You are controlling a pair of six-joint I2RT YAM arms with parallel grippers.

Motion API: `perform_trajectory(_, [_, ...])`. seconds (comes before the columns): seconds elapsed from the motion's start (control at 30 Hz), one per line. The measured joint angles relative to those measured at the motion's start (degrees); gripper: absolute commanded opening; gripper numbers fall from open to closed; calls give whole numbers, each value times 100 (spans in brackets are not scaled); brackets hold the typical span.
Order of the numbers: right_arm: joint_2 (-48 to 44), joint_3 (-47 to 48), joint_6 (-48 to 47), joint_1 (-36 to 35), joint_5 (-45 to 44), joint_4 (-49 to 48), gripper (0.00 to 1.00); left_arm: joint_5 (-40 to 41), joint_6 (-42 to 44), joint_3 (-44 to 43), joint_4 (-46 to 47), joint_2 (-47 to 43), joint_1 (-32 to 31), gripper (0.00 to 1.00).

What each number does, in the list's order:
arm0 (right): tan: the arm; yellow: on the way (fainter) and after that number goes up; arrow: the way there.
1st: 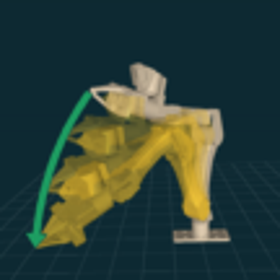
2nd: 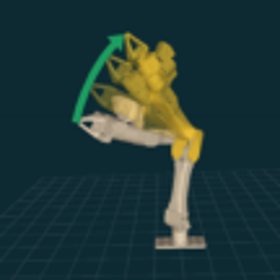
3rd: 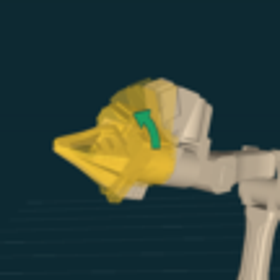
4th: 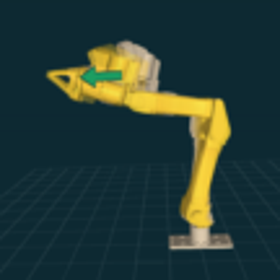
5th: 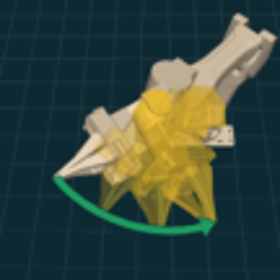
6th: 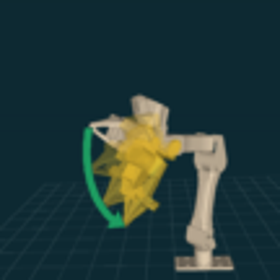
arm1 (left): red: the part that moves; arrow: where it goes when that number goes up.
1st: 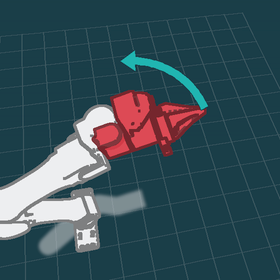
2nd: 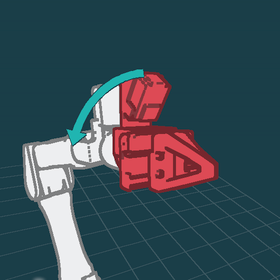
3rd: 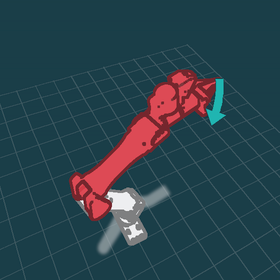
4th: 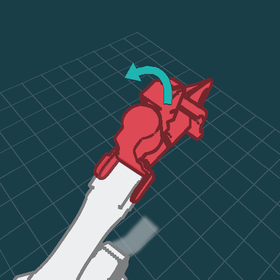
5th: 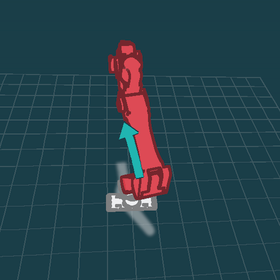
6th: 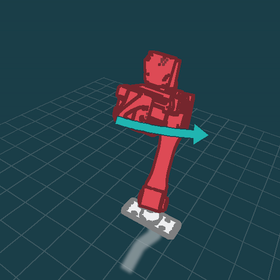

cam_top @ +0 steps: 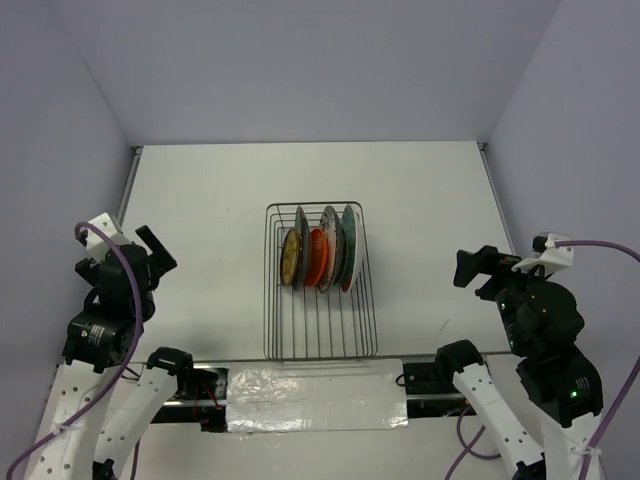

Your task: Unload the plates from the dish rack

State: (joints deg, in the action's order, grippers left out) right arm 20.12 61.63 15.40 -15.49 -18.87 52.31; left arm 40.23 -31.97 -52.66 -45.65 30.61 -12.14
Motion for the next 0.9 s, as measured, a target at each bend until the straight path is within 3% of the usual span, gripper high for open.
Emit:
perform_trajectory(0.27, [-142, -11, 22, 0, 337, -122, 100, 22, 0, 0, -24, 0, 0, 100])
perform_trajectory(0.43, [74, -203, 448, 0, 1355, -876, 100, 15, 2, 0, -22, 17, 0, 100])
perform_trajectory(0.53, [1292, 9, 737, -105, 1849, -1200, 100, -42, 13, 4, -4, 87, 0, 100])
perform_trajectory(0.73, [4616, 1593, 970, -1888, 199, -1005, 99, -201, 31, 9, 66, 214, -7, 99])
perform_trajectory(0.83, [5759, 2323, 962, -2614, -601, -684, 87, -223, 31, 9, 70, 214, -13, 99])
perform_trajectory(0.87, [6089, 2577, 966, -2817, -846, -531, 76, -223, 28, 9, 70, 205, -13, 100])
perform_trajectory(0.9, [6341, 2758, 957, -2940, -1019, -382, 72, -229, 28, 9, 70, 186, -15, 100])
